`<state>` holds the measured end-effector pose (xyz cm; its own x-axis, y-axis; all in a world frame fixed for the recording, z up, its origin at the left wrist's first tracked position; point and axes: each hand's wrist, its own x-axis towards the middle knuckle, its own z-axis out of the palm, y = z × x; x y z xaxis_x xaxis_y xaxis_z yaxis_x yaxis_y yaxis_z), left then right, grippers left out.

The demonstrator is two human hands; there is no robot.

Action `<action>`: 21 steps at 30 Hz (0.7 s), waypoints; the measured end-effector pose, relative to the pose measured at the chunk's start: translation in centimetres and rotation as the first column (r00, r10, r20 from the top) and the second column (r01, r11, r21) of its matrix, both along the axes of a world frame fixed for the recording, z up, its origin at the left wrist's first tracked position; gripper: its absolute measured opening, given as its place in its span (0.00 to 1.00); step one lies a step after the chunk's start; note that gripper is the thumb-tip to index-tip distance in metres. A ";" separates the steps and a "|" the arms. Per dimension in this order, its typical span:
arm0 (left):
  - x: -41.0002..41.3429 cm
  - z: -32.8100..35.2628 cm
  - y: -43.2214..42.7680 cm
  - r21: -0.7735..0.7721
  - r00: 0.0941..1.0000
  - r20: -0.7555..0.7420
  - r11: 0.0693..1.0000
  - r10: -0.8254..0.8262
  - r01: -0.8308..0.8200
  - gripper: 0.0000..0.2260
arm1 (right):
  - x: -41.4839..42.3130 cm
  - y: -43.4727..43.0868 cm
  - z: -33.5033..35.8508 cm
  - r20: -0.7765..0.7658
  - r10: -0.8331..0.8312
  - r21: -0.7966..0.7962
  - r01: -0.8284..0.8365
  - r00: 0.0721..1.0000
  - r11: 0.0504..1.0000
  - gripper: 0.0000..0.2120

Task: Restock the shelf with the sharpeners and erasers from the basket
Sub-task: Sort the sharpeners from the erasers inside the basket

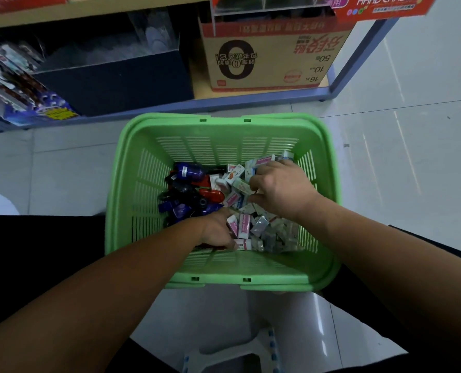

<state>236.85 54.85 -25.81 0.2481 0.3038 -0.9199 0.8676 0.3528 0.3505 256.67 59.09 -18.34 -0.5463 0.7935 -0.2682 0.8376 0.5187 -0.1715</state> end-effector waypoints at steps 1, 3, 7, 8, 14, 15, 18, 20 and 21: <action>0.0 0.2 0.1 0.006 0.999 0.017 1.000 0.028 -0.028 0.48 | 0.0 0.0 -0.1 -0.015 -0.015 -0.018 0.015 1.000 1.000 0.15; 0.0 0.9 0.4 0.023 0.998 0.052 0.999 0.047 -0.049 0.45 | -0.1 0.1 -0.2 -0.048 -0.033 -0.033 0.032 0.998 0.999 0.15; 0.6 2.3 0.0 0.045 0.996 0.093 0.999 0.011 -0.015 0.29 | -0.2 0.1 0.3 -0.057 -0.055 -0.055 0.052 0.997 0.997 0.15; 0.8 2.6 0.0 0.066 0.995 0.097 0.998 0.001 -0.008 0.25 | -0.1 0.1 0.6 -0.058 -0.040 -0.075 0.036 0.997 0.997 0.15; 0.8 3.1 -0.4 -0.024 0.919 0.285 0.961 0.272 -0.277 0.10 | -1.8 -1.8 0.1 -0.068 0.155 -0.338 -0.169 0.986 0.926 0.17; 0.7 3.1 -0.5 -0.054 0.900 0.301 0.948 0.316 -0.315 0.10 | -2.1 -2.2 -0.3 -0.043 0.175 -0.379 -0.179 0.984 0.908 0.19; -0.1 2.8 -0.5 -0.037 0.916 0.264 0.953 0.301 -0.302 0.15 | -2.4 -2.8 -1.5 0.125 0.285 -0.437 -0.205 0.950 0.876 0.35; -1.2 2.6 -0.3 0.019 0.949 0.195 0.967 0.245 -0.254 0.18 | -2.4 -3.2 -2.0 0.240 0.407 -0.405 -0.290 0.881 0.867 0.40; -1.8 2.5 -0.2 0.064 0.967 0.161 0.976 0.198 -0.210 0.17 | -2.3 -3.5 -2.2 0.267 0.440 -0.395 -0.319 0.857 0.862 0.39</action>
